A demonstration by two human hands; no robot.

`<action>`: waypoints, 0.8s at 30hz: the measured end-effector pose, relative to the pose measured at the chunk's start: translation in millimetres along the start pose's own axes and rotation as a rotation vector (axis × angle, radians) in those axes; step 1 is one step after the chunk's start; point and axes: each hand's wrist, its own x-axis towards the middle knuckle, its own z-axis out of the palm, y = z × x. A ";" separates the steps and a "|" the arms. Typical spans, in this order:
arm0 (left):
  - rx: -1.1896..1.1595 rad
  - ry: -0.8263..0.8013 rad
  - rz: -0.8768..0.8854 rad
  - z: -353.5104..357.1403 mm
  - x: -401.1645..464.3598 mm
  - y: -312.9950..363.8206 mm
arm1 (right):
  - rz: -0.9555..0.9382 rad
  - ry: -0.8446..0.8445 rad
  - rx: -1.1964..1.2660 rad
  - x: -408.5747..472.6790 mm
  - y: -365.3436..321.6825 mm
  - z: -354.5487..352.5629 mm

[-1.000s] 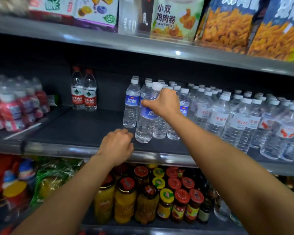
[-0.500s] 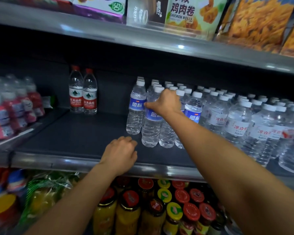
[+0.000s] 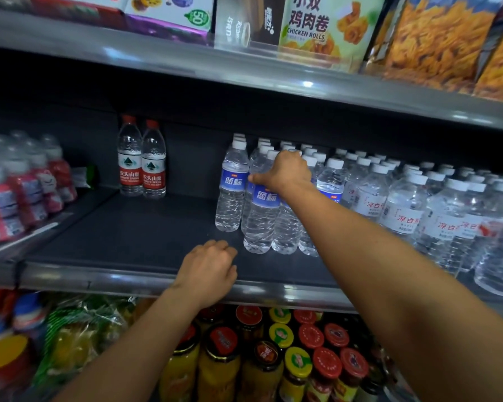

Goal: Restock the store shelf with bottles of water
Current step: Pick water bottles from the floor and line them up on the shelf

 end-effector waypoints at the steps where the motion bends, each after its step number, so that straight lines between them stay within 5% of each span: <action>1: 0.003 -0.005 -0.004 0.0 -0.4 -0.2 | 0.004 -0.004 0.012 -1.4 -0.2 0.0; 12: 0.034 -0.010 -0.001 -11.6 -9.1 10.8 | -0.049 -0.074 0.073 -21.3 11.0 -6.4; 24: 0.135 -0.045 -0.051 -35.8 -49.4 54.3 | -0.454 -0.255 -0.209 -148.0 84.2 -6.9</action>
